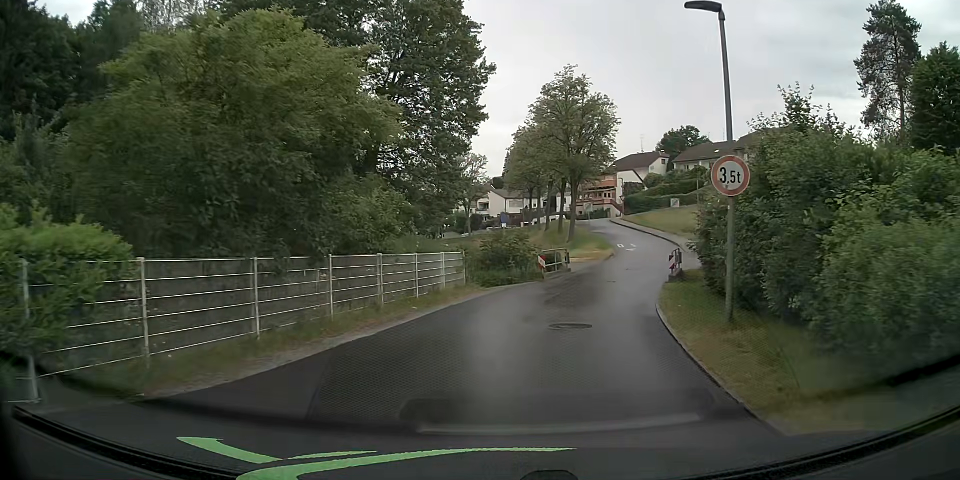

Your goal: Follow the waypoints while adhering to traffic rules and regulations

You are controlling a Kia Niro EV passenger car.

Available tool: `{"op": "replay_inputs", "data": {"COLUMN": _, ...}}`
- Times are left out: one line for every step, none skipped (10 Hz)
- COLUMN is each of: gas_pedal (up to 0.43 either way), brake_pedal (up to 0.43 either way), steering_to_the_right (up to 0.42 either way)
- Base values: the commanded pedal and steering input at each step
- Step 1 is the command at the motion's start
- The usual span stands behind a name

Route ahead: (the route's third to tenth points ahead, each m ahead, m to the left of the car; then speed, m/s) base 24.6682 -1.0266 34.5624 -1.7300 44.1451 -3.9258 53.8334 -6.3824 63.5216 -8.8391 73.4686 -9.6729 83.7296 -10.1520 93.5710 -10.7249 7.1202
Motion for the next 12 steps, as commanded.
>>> {"op": "replay_inputs", "data": {"gas_pedal": 0.028, "brake_pedal": 0.000, "steering_to_the_right": 0.057}}
{"op": "replay_inputs", "data": {"gas_pedal": 0.039, "brake_pedal": 0.000, "steering_to_the_right": 0.057}}
{"op": "replay_inputs", "data": {"gas_pedal": 0.039, "brake_pedal": 0.000, "steering_to_the_right": 0.057}}
{"op": "replay_inputs", "data": {"gas_pedal": 0.047, "brake_pedal": 0.000, "steering_to_the_right": 0.057}}
{"op": "replay_inputs", "data": {"gas_pedal": 0.047, "brake_pedal": 0.000, "steering_to_the_right": 0.057}}
{"op": "replay_inputs", "data": {"gas_pedal": 0.047, "brake_pedal": 0.000, "steering_to_the_right": 0.057}}
{"op": "replay_inputs", "data": {"gas_pedal": 0.059, "brake_pedal": 0.000, "steering_to_the_right": 0.057}}
{"op": "replay_inputs", "data": {"gas_pedal": 0.059, "brake_pedal": 0.000, "steering_to_the_right": 0.057}}
{"op": "replay_inputs", "data": {"gas_pedal": 0.059, "brake_pedal": 0.000, "steering_to_the_right": 0.057}}
{"op": "replay_inputs", "data": {"gas_pedal": 0.059, "brake_pedal": 0.000, "steering_to_the_right": 0.057}}
{"op": "replay_inputs", "data": {"gas_pedal": 0.059, "brake_pedal": 0.000, "steering_to_the_right": 0.057}}
{"op": "replay_inputs", "data": {"gas_pedal": 0.059, "brake_pedal": 0.000, "steering_to_the_right": 0.057}}
